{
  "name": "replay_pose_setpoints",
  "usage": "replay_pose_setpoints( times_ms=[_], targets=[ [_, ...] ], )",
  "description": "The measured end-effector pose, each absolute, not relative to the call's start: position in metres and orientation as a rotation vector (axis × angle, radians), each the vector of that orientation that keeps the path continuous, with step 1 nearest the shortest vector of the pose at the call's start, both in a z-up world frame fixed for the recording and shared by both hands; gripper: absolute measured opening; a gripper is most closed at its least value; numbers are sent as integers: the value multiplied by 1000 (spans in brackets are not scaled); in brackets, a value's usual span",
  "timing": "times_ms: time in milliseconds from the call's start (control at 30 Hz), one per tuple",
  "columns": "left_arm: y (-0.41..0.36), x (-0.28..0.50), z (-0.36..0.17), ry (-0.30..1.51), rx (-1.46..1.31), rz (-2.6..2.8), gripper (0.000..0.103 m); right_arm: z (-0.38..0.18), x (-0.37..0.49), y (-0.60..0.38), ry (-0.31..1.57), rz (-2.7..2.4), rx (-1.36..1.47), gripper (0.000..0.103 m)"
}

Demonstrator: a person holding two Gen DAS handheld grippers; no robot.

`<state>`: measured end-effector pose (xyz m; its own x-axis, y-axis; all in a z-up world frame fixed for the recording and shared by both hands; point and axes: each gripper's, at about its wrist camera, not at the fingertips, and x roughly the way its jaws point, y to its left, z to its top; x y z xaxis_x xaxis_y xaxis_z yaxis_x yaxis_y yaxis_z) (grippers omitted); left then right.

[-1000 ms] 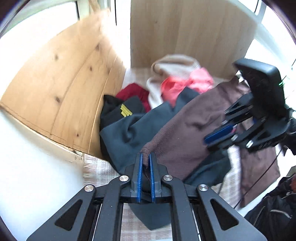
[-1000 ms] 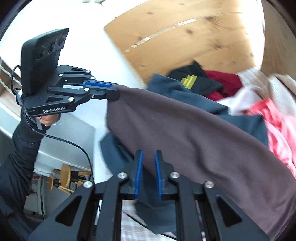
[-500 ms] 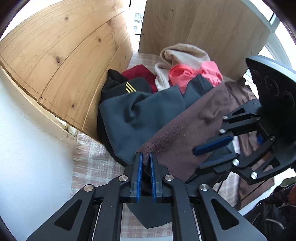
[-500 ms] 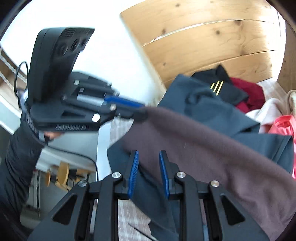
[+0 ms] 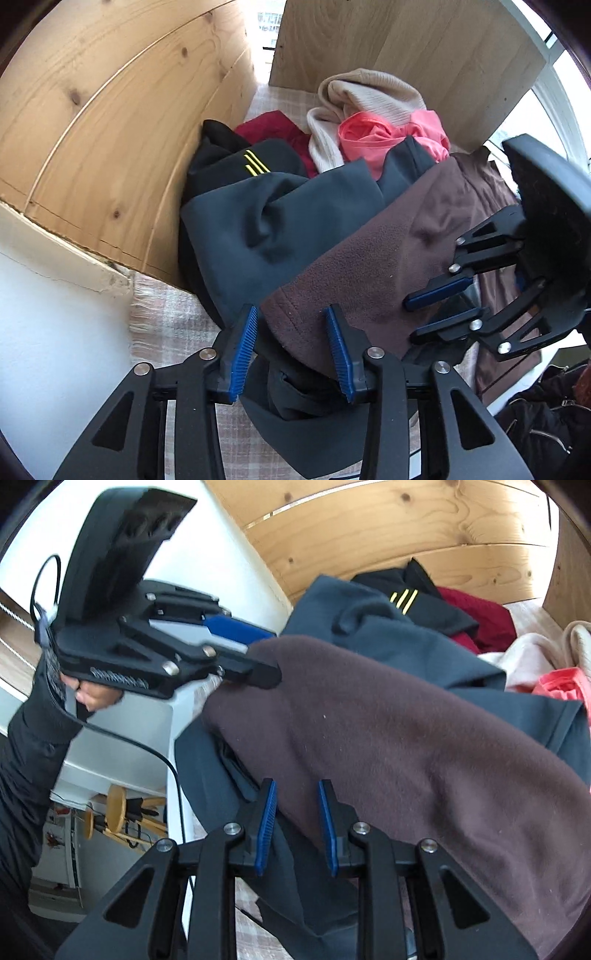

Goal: Fold clothes

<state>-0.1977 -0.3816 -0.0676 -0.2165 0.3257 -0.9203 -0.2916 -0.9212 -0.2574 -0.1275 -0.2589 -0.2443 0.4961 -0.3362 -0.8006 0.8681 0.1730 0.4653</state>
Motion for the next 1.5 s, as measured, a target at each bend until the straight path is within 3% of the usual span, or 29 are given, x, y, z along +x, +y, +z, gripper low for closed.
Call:
replay_pose_setpoints(
  times_ms=[100,167,233,400,600,700,833,933,1000,1133,1233,1300,1333,1367,1400,1500],
  targets=[
    [-384,-200,-69,-43,-1681,2193,36,-246,-126,-262,600,-924,1078,23],
    [-386,-203,-70,-45,-1703,2202,19,-241,-128,-264,570,-920,1073,23],
    [-388,-204,-69,-51,-1710,2218,12,-233,-128,-267,520,-920,1067,23],
    [-383,-198,-62,15,-1674,2248,9,-228,-116,-282,415,-909,1057,23],
    [-383,-201,-70,-3,-1711,2231,9,-258,-85,-292,499,-823,1116,23],
    [-382,-197,-72,12,-1698,2224,11,-250,-105,-285,422,-800,1150,23],
    [-386,-199,-70,0,-1679,2249,43,-249,-118,-285,458,-861,1157,23],
    [-381,-202,-77,11,-1691,2225,46,-254,-116,-283,511,-891,1152,23],
    [-375,-204,-82,33,-1706,2199,43,-255,-109,-286,541,-902,1132,23],
    [-365,-206,-89,88,-1735,2184,13,-248,-103,-285,576,-931,1092,23],
    [-363,-202,-79,132,-1717,2225,12,-246,-103,-276,598,-965,1066,23],
    [-360,-197,-67,164,-1675,2237,13,-247,-106,-277,589,-966,1079,23],
    [-360,-197,-64,174,-1663,2242,19,-249,-108,-278,582,-959,1091,23],
    [-359,-197,-62,181,-1654,2246,36,-253,-111,-279,588,-956,1095,23],
    [-359,-200,-62,174,-1657,2256,43,-255,-110,-278,596,-954,1093,23],
    [-361,-209,-69,151,-1689,2266,46,-259,-104,-277,615,-949,1086,23]
  ],
)
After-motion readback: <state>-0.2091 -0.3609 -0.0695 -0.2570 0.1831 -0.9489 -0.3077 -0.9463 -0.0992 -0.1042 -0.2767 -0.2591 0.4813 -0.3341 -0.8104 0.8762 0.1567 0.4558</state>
